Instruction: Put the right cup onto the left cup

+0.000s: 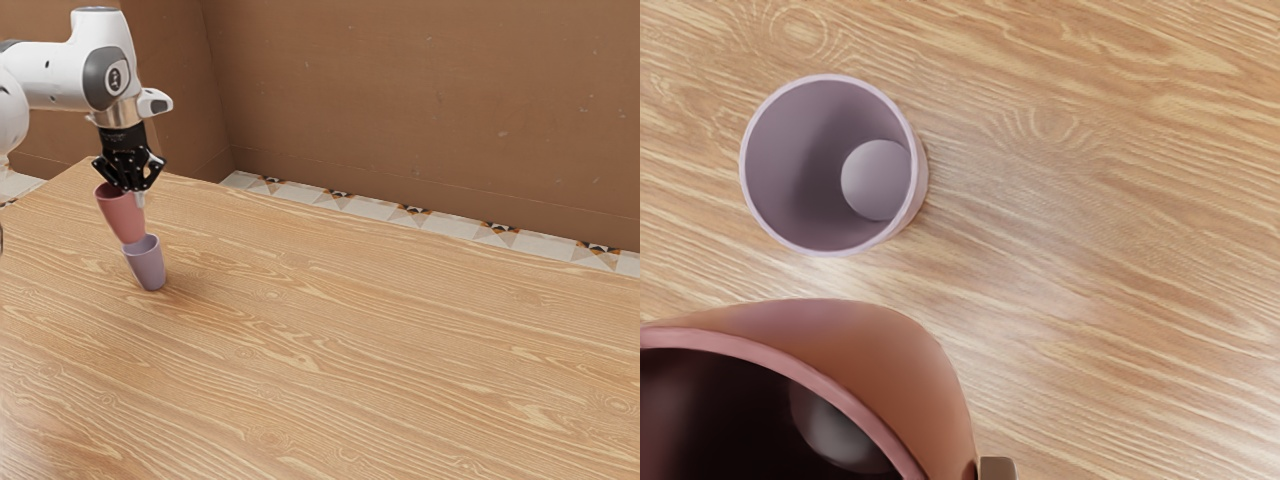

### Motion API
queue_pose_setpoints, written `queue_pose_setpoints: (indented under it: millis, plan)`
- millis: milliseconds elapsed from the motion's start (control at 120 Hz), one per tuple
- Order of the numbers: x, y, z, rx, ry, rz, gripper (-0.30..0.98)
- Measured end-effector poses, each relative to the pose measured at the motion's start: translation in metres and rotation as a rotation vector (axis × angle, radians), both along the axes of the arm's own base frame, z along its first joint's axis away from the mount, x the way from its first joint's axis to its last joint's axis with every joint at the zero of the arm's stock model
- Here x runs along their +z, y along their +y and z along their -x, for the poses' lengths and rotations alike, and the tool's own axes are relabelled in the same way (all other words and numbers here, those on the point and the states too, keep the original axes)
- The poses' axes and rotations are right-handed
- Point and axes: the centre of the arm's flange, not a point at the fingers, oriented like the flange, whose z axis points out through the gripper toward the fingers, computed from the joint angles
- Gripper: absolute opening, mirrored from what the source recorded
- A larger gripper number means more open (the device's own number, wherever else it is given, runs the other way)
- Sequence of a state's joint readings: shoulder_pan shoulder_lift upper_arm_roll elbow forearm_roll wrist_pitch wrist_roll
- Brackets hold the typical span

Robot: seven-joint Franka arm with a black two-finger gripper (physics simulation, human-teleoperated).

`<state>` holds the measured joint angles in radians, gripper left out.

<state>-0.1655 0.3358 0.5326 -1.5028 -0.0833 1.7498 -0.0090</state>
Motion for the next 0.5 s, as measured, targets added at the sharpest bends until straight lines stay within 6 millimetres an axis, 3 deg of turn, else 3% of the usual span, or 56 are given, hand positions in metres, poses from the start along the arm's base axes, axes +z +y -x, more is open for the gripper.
queue_pose_setpoints:
  millis: [500]
  plan:
    - [-0.010,0.004,-0.035,-0.024,-0.019,-0.019,-0.08]
